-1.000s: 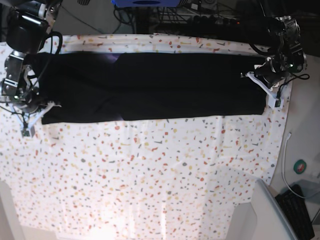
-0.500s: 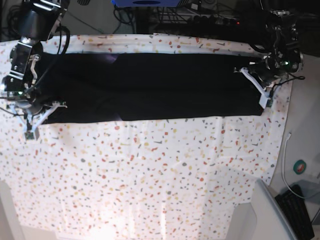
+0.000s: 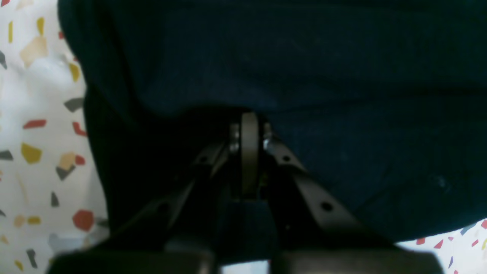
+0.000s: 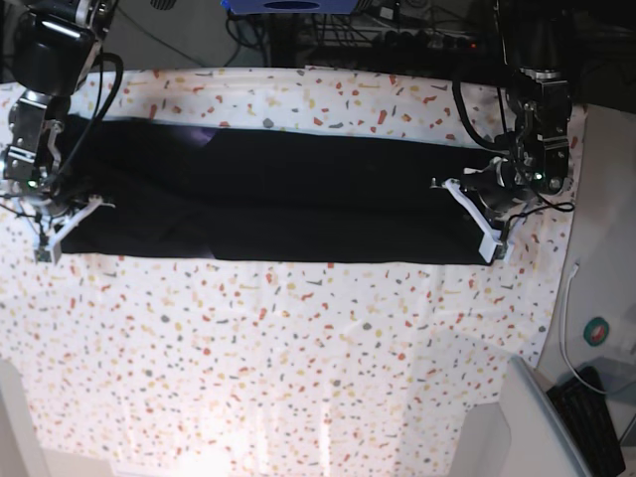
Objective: Layout the t-shirt on the table in an organized manner, then fold the t-shirt properly
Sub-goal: 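Grasp the folded edge with both grippers and pull it straight, then grasp the strip end with the left gripper and fold it toward the middle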
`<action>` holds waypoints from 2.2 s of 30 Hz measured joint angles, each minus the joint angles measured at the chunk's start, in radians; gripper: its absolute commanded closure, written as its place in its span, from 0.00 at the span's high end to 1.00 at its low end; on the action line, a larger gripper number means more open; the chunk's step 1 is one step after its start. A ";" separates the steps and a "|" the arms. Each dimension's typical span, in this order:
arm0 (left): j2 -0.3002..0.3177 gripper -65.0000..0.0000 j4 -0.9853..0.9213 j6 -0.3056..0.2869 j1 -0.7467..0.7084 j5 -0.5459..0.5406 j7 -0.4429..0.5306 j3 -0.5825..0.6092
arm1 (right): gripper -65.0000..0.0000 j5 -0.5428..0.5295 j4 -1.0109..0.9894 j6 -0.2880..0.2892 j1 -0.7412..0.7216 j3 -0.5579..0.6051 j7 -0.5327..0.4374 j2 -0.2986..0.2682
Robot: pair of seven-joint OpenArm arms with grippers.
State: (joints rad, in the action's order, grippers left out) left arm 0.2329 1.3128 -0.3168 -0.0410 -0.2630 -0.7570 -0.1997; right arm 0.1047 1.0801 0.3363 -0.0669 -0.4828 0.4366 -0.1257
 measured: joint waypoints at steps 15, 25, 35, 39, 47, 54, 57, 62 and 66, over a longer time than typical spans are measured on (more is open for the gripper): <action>0.001 0.25 0.317 -0.004 -0.120 -0.203 -0.071 -0.312 | 0.00 0.006 0.453 -0.004 0.158 0.003 0.076 0.050; 0.019 1.00 -0.051 -0.241 -0.014 -0.421 0.052 -0.349 | 0.00 0.009 0.452 0.065 0.182 0.005 0.075 0.076; 0.008 1.00 -0.317 -0.238 0.094 -0.278 0.194 -0.243 | 0.00 0.008 0.452 0.065 0.211 0.004 0.079 0.071; 0.011 0.95 -0.377 -0.256 0.121 -0.286 0.217 -0.243 | 0.00 0.008 0.452 0.064 0.211 -0.003 0.080 0.071; 0.032 0.03 -0.434 -0.249 0.118 -0.280 0.209 -0.243 | 0.00 0.008 0.452 0.065 0.218 -0.005 0.080 0.069; 0.063 0.00 -0.325 -0.236 0.053 -0.254 0.185 -0.239 | 0.00 0.008 0.452 0.065 0.229 -0.005 0.080 0.071; 0.074 0.00 -0.124 -0.197 -0.049 -0.246 0.179 -0.240 | 0.00 0.008 0.452 0.064 0.229 -0.007 0.079 0.071; 0.029 0.00 0.223 0.010 -0.172 -0.170 0.113 -0.233 | 0.00 0.008 0.456 0.065 0.230 -0.008 0.079 0.074; -0.048 0.00 0.360 0.024 -0.199 -0.071 -0.062 -0.177 | 0.00 0.008 0.456 0.064 0.228 -0.002 0.079 0.074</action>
State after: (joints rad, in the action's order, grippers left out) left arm 0.1844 1.6730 -0.2924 -0.2401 -0.3336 -0.8188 -0.3771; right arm 0.1123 1.5364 0.4007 0.1612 -0.4843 0.5156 -0.0517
